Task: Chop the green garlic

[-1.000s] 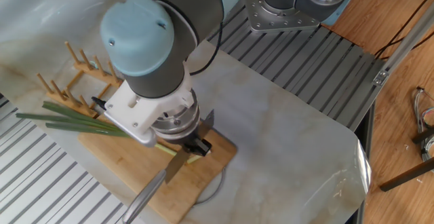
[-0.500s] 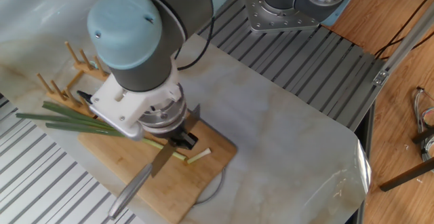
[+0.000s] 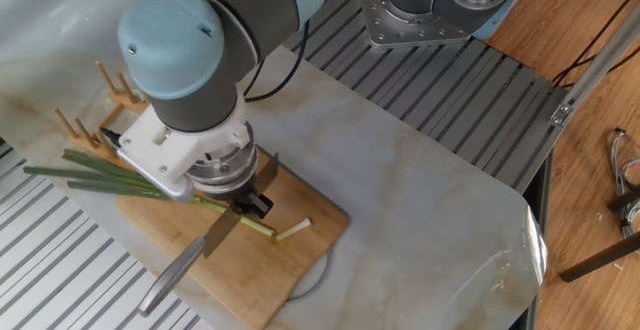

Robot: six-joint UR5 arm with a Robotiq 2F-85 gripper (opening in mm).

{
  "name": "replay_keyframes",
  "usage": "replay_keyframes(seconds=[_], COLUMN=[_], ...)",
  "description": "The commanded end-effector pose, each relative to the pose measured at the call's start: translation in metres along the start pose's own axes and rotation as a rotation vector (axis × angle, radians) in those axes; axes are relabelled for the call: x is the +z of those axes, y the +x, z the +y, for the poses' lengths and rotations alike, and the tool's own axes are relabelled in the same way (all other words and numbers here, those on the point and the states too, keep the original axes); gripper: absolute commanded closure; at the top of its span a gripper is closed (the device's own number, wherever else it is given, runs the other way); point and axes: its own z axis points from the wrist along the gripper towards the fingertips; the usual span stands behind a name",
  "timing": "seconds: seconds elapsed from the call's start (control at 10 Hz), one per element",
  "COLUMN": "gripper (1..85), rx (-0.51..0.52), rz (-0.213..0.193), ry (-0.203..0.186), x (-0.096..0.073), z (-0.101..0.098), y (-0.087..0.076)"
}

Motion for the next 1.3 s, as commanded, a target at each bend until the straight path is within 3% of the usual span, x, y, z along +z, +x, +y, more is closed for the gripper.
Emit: replay_keyframes(seconds=[0.0, 0.6, 1.2], gripper=[84.3, 84.3, 84.3], rx=[0.006, -0.003, -0.006], rz=[-0.01, -0.003, -0.006], ry=[-0.012, -0.031, -0.025], x=[0.005, 0.01, 0.012], z=[-0.006, 0.005, 0.003], y=[-0.003, -0.002, -0.003])
